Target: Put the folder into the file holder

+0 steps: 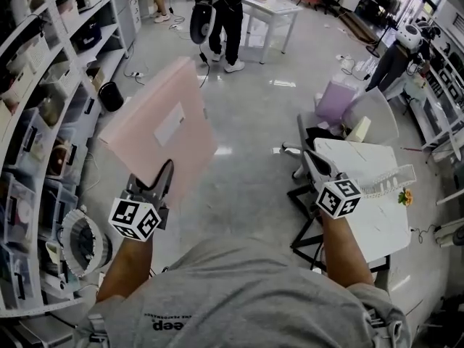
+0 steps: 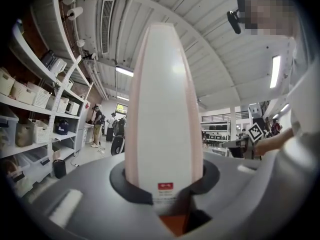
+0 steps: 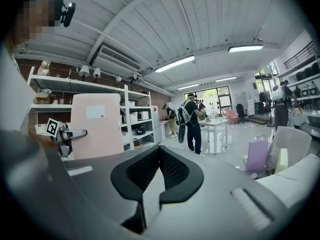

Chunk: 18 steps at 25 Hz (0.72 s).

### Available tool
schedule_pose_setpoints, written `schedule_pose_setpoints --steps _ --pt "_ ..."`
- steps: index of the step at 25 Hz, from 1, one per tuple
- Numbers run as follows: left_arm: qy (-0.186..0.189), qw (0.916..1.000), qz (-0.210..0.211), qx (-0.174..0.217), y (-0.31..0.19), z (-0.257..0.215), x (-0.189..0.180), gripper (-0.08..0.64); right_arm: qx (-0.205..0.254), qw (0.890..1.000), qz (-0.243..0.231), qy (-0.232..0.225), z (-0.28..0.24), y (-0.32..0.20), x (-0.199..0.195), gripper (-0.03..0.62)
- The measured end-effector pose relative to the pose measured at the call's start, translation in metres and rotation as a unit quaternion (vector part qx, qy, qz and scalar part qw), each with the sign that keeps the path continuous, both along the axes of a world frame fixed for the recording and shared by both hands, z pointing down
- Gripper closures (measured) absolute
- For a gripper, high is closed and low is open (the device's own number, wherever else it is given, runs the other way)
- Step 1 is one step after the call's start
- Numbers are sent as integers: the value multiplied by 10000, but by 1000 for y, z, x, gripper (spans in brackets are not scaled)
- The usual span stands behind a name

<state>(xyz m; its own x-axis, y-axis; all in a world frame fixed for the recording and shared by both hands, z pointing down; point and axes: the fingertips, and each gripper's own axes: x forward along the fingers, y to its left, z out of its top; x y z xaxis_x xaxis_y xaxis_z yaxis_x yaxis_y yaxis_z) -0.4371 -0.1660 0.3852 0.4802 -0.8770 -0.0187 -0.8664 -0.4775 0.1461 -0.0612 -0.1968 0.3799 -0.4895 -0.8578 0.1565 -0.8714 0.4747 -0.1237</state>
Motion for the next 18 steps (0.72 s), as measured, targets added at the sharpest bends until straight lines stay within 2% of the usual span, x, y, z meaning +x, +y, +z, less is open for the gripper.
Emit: schedule_pose_setpoints --steps 5,14,18 --pt "-45 9997 -197 -103 -24 5 18 371 -54 9995 -305 -50 7 -42 11 588" --pt "-55 9964 -837 -127 -93 -4 85 371 -26 9942 -1038 -265 15 -156 68 588" --pt "-19 9948 -1010 -122 -128 -14 114 371 -20 9926 -1163 -343 14 -207 98 588"
